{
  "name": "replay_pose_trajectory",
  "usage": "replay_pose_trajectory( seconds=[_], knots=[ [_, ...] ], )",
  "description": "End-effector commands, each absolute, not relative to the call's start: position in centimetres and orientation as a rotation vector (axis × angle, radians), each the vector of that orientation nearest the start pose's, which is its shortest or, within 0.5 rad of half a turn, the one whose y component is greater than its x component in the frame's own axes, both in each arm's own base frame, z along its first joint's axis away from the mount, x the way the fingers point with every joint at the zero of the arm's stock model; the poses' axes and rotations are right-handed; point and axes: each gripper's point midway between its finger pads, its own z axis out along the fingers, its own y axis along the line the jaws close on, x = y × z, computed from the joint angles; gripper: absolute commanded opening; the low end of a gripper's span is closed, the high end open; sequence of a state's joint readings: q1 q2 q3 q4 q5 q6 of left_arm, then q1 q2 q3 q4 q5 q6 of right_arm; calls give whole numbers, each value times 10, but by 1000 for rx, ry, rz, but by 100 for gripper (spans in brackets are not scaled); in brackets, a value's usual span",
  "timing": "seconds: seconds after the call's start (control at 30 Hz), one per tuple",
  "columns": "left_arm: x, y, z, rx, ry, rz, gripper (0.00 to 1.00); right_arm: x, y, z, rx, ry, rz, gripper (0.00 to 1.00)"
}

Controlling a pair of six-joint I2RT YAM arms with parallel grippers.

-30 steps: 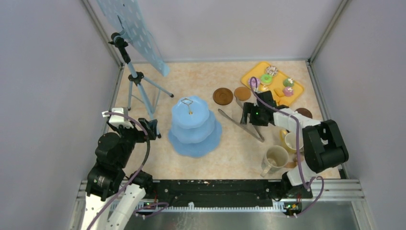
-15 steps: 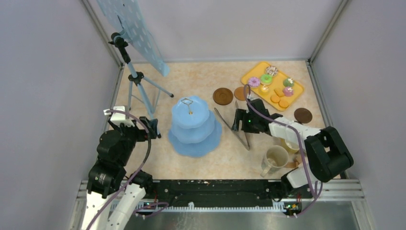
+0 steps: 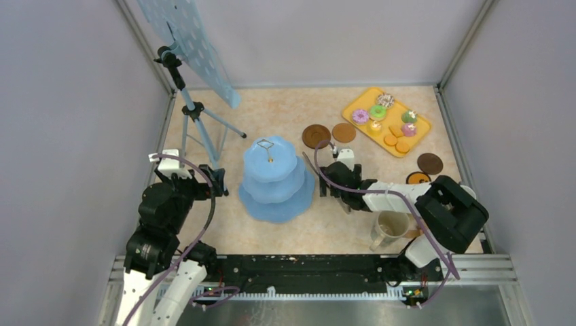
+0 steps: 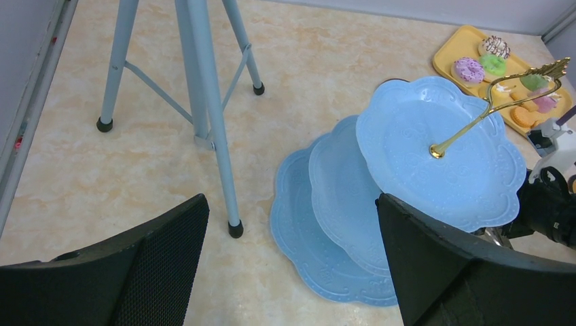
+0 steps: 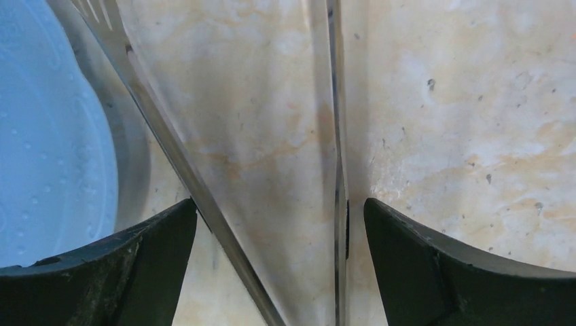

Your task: Serve the afternoon tea

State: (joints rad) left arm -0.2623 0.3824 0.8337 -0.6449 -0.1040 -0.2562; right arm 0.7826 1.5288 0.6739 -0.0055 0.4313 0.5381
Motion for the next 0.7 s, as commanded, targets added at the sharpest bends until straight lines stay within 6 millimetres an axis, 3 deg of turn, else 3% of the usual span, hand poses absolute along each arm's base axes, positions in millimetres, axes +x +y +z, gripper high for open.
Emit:
replay_pose_trajectory(
  seconds=[0.0, 0.23, 0.43, 0.57, 0.67],
  knots=[
    [206, -49, 289, -49, 1755, -289, 99, 298, 200, 29, -60, 2178, 70, 92],
    [206, -50, 289, -42, 1755, -292, 99, 293, 207, 6, -206, 2121, 98, 92],
    [206, -50, 290, -40, 1755, -294, 99, 282, 210, -1, -258, 2083, 172, 89],
    [206, -51, 290, -35, 1756, -294, 99, 281, 207, -5, -237, 2090, 157, 84],
    [207, -51, 289, -35, 1757, -294, 99, 281, 204, -4, -211, 2105, 136, 75]
  ],
)
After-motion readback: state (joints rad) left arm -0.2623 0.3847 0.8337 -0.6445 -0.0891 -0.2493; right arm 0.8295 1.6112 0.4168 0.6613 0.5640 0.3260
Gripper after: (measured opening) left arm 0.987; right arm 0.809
